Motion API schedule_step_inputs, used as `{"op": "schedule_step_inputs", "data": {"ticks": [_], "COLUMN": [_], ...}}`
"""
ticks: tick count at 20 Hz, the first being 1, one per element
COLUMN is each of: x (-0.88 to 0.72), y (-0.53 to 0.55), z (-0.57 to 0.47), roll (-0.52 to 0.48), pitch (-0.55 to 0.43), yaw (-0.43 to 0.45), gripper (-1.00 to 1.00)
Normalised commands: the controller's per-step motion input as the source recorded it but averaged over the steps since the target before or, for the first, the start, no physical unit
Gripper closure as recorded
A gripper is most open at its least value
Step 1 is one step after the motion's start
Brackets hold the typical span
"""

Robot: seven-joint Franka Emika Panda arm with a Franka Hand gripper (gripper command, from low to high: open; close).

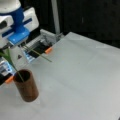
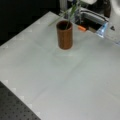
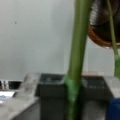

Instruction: Flower insertion into a vase

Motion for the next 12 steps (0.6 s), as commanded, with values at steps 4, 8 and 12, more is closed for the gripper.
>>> {"op": "schedule_step_inputs", "data": {"ticks": [4, 8, 12], "x": [-0.36, -0.21, -0.13], "y": [-0.29, -0.26, -0.25], "z": [-0.12, -0.1, -0.12], "roll": [-0.085, -0.102, -0.132], "pitch": [-0.076, -0.077, -0.099], "yaw": [0.212, 0.215, 0.198], "gripper": [1.0, 1.0, 1.0]}}
